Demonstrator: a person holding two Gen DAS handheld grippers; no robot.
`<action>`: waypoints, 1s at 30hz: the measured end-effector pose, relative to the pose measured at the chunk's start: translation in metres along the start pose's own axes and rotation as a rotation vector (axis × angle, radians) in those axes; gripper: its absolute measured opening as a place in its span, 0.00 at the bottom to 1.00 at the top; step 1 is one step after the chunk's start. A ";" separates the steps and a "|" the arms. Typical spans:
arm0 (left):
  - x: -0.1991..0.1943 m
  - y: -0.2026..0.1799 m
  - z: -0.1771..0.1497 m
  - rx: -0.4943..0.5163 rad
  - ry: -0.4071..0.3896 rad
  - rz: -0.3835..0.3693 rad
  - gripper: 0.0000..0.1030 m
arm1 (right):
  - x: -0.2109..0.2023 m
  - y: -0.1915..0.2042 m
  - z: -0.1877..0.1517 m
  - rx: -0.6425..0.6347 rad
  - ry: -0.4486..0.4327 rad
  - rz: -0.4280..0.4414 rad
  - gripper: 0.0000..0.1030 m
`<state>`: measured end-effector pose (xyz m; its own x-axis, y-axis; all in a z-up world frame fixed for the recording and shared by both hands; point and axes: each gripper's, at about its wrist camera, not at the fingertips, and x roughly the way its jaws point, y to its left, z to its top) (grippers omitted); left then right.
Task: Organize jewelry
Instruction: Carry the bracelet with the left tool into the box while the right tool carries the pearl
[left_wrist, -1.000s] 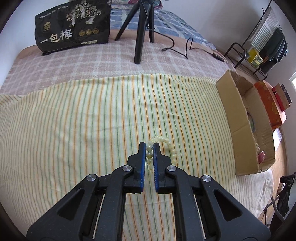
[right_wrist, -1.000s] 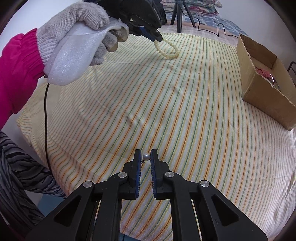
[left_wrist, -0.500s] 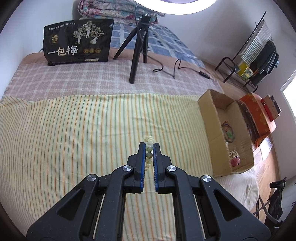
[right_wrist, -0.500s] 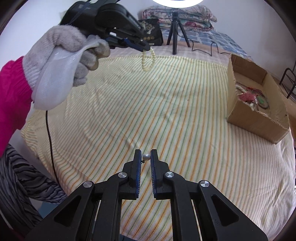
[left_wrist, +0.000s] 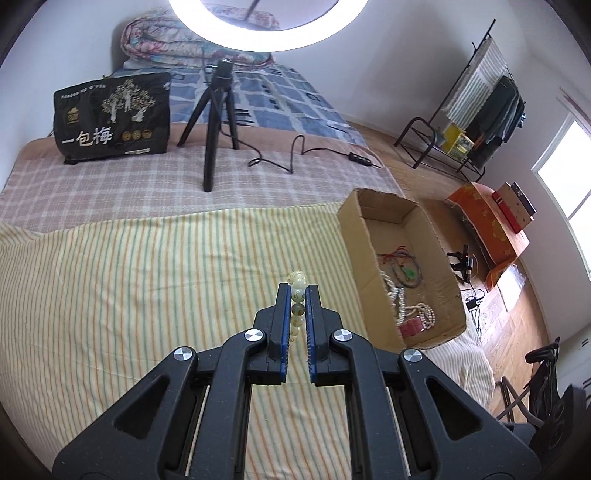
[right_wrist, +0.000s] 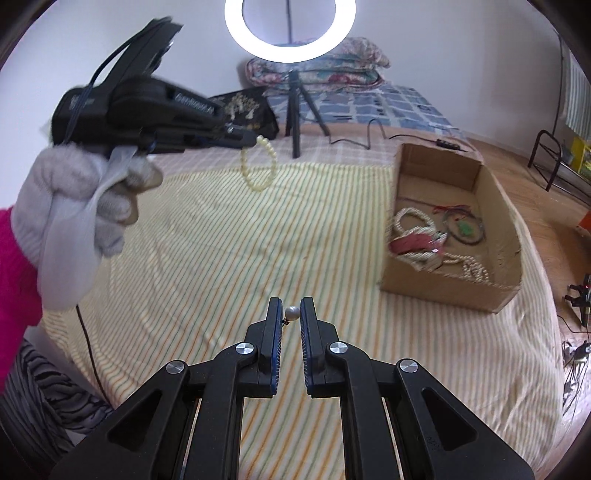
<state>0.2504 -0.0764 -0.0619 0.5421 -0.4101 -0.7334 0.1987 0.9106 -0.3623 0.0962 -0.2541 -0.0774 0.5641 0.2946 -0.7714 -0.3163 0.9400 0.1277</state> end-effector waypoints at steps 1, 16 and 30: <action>0.000 -0.004 0.000 0.006 -0.002 -0.004 0.05 | -0.002 -0.005 0.002 0.010 -0.009 -0.006 0.08; 0.008 -0.054 0.008 0.074 -0.019 -0.059 0.05 | -0.017 -0.066 0.029 0.122 -0.063 -0.076 0.08; 0.038 -0.101 0.028 0.102 -0.030 -0.123 0.05 | -0.001 -0.109 0.055 0.136 -0.060 -0.152 0.08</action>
<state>0.2736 -0.1820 -0.0369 0.5322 -0.5181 -0.6696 0.3459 0.8549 -0.3866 0.1718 -0.3472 -0.0560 0.6432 0.1535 -0.7502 -0.1203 0.9878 0.0990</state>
